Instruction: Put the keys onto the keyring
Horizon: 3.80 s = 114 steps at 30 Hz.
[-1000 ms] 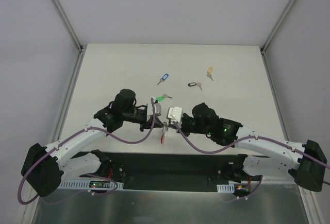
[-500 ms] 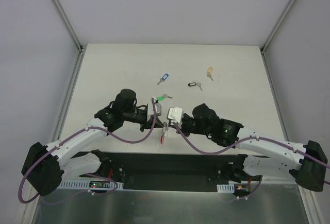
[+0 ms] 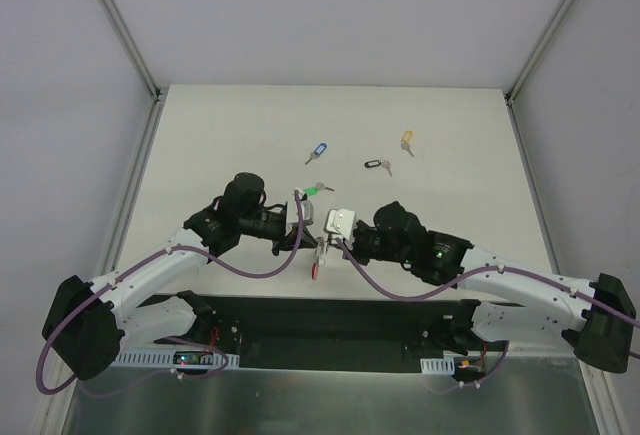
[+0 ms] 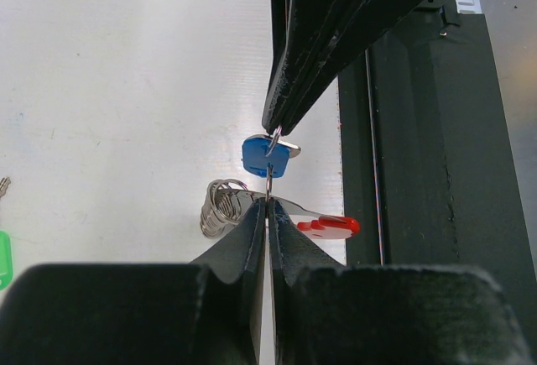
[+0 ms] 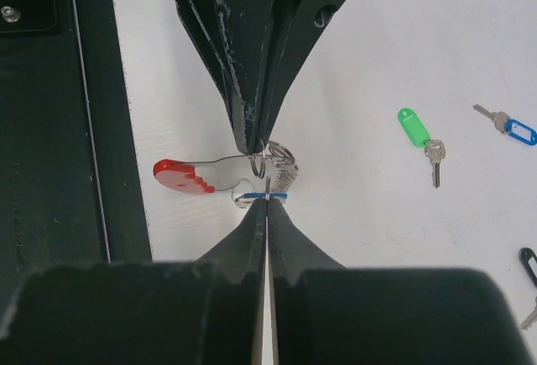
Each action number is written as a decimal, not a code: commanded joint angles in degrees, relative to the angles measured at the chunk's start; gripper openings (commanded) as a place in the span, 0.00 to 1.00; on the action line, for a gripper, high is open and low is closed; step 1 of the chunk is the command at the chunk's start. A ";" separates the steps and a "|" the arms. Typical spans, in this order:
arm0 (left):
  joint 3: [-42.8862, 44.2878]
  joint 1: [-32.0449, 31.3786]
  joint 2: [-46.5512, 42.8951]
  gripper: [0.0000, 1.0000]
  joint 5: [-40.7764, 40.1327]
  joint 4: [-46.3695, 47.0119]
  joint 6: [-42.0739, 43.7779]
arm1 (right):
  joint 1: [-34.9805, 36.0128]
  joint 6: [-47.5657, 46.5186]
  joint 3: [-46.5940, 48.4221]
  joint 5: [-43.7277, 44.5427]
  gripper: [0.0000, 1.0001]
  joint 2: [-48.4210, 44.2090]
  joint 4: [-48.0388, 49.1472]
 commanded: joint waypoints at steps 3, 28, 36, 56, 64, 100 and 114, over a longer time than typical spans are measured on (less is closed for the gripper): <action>1.31 -0.74 -0.06 0.00 1.92 1.61 0.59 | 0.36 -0.85 2.91 -0.34 0.01 0.32 -1.20; 1.40 -0.91 0.29 0.00 2.18 1.61 0.68 | 0.45 -0.94 3.08 -0.69 0.01 1.03 0.38; 1.40 -1.00 0.47 0.00 2.18 1.61 0.68 | 0.45 -0.77 3.26 -1.66 0.01 1.03 0.46; 1.40 -1.27 0.73 0.00 2.45 1.61 0.86 | 0.45 0.46 2.47 -1.13 0.01 0.76 4.06; 1.40 -1.70 0.64 0.00 3.06 0.20 1.29 | 0.54 1.17 2.73 -2.27 0.01 1.90 5.65; 1.84 -2.50 -0.86 0.00 -0.01 -4.81 6.57 | -1.22 2.31 3.17 -2.45 0.01 -4.07 -4.19; 1.92 -2.50 1.87 0.00 -3.18 -4.81 7.89 | -1.48 3.80 8.27 -5.79 0.01 0.23 -7.71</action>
